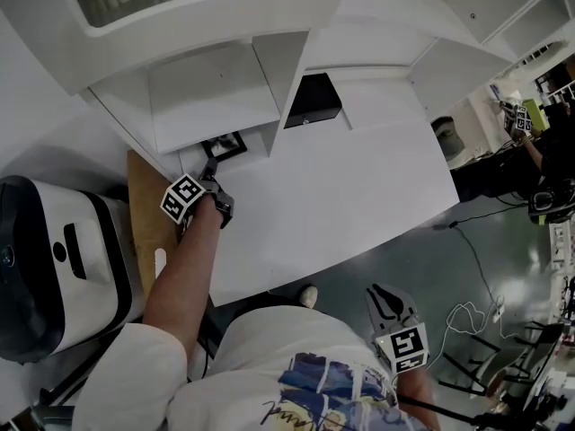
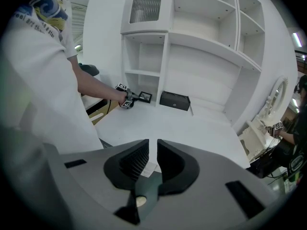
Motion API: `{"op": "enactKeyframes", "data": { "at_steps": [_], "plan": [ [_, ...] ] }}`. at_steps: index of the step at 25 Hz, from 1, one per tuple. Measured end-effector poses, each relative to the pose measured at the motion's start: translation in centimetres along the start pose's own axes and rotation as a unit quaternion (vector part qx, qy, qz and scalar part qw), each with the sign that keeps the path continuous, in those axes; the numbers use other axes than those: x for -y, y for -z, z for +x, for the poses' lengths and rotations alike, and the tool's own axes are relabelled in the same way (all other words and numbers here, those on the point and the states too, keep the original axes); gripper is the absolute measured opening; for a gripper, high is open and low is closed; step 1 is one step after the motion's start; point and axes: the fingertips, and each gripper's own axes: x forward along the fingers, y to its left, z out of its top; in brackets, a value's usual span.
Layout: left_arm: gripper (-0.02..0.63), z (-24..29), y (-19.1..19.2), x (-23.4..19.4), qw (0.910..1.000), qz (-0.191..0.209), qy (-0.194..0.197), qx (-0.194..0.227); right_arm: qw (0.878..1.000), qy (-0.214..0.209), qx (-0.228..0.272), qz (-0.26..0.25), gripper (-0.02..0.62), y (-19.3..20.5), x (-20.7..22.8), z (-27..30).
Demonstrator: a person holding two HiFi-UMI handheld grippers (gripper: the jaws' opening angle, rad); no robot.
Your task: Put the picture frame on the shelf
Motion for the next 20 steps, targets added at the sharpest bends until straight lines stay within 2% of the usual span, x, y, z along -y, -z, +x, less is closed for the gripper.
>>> {"op": "enactKeyframes", "data": {
  "at_steps": [5, 12, 15, 20],
  "plan": [
    [0.083, 0.08, 0.10, -0.18, 0.9972, 0.063, -0.039, -0.015, 1.000, -0.006, 0.001, 0.003, 0.071, -0.22, -0.19, 0.33],
    [0.083, 0.17, -0.07, -0.59, 0.9826, 0.154, -0.099, -0.033, 1.000, -0.019, -0.001, 0.000, 0.071, -0.19, -0.67, 0.86],
    [0.078, -0.06, -0.15, -0.72, 0.9778, 0.174, -0.112, -0.035, 1.000, -0.019, 0.001, 0.001, 0.071, -0.15, -0.53, 0.64],
    [0.078, -0.45, -0.32, -0.19, 0.9754, 0.189, -0.109, -0.032, 1.000, -0.018, 0.003, 0.002, 0.071, 0.33, -0.20, 0.37]
  ]
}}
